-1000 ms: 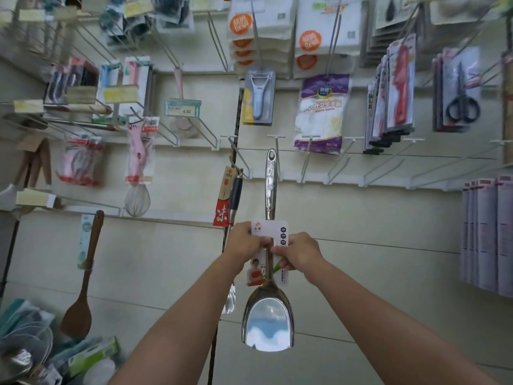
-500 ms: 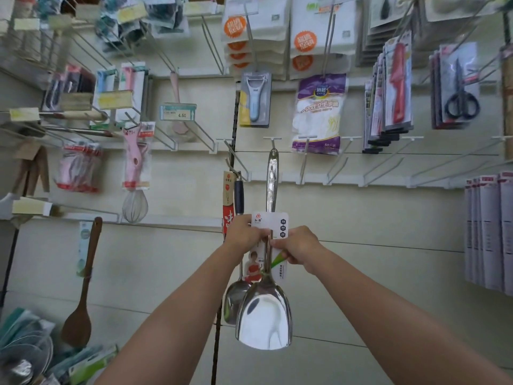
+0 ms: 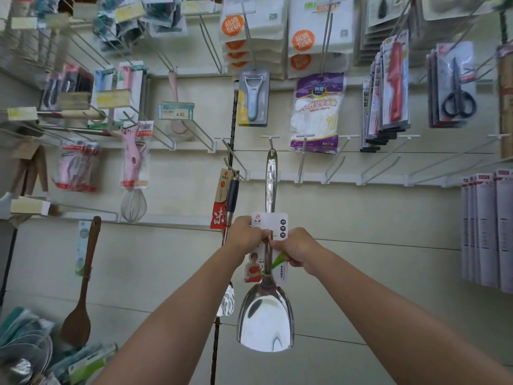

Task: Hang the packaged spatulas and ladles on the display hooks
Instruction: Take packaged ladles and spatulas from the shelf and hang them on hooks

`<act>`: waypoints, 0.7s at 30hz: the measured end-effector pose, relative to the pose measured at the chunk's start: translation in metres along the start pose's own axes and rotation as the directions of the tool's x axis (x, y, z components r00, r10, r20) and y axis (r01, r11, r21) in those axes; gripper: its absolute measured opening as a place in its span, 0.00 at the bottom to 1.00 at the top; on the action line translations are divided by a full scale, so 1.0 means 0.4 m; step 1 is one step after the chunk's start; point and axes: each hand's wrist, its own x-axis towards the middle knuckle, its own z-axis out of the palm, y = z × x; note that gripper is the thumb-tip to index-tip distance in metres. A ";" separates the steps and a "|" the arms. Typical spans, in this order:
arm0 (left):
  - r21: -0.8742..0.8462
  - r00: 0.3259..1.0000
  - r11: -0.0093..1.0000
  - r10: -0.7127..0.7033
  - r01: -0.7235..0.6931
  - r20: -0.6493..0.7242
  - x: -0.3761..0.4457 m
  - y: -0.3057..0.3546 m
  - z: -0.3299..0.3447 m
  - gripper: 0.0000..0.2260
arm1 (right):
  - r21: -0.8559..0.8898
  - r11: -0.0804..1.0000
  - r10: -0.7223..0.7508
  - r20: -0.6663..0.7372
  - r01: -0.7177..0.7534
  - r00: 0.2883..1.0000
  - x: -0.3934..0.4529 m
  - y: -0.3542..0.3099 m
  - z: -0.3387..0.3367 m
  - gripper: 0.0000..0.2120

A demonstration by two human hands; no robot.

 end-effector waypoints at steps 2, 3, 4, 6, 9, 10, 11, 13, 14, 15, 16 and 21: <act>0.007 1.000 1.000 -0.002 0.002 -0.005 -0.007 -0.006 0.003 0.03 | -0.002 1.000 0.009 0.002 -0.009 1.000 -0.001 0.006 0.004 0.06; 0.008 1.000 1.000 0.000 0.000 -0.007 -0.009 -0.008 0.004 0.03 | -0.002 1.000 0.012 0.001 -0.012 1.000 -0.001 0.008 0.006 0.06; 0.010 1.000 1.000 0.004 -0.004 -0.010 -0.010 -0.010 0.005 0.03 | -0.003 1.000 0.013 0.000 -0.013 1.000 -0.001 0.008 0.007 0.07; 0.006 1.000 1.000 0.011 -0.011 -0.012 -0.011 -0.012 0.007 0.03 | -0.004 1.000 0.009 0.000 -0.009 1.000 -0.002 0.007 0.006 0.07; -0.010 1.000 1.000 0.022 -0.023 -0.015 -0.005 -0.012 0.005 0.05 | 0.000 1.000 0.006 -0.001 -0.006 1.000 -0.006 -0.001 0.001 0.06; -0.008 1.000 1.000 0.024 -0.024 -0.019 -0.005 -0.012 0.005 0.06 | 0.002 1.000 0.005 -0.002 -0.005 1.000 -0.007 -0.003 0.000 0.06; -0.005 0.999 1.000 0.027 -0.027 -0.023 -0.004 -0.013 0.005 0.07 | 0.003 1.000 0.005 -0.002 -0.005 1.000 -0.007 -0.004 0.000 0.06; -0.001 0.999 1.000 0.031 -0.031 -0.031 -0.003 -0.016 0.005 0.09 | -0.002 1.000 0.006 -0.002 -0.006 1.000 -0.008 -0.004 0.003 0.08; 0.008 0.999 0.999 0.032 -0.032 -0.034 -0.004 -0.018 0.005 0.10 | -0.003 1.000 0.007 -0.002 -0.007 1.000 -0.008 -0.002 0.005 0.09; 0.019 0.999 0.999 0.033 -0.033 -0.036 -0.003 -0.020 0.006 0.11 | -0.003 1.000 0.006 -0.003 -0.006 1.000 -0.008 0.000 0.007 0.10; 0.028 0.999 0.999 0.032 -0.031 -0.038 -0.005 -0.022 0.007 0.11 | -0.002 1.000 0.004 -0.005 -0.004 1.000 -0.007 0.003 0.009 0.10; 0.026 0.998 0.999 0.037 -0.036 -0.050 -0.010 -0.030 0.011 0.11 | -0.007 1.000 0.008 0.001 -0.008 1.000 -0.008 0.009 0.010 0.11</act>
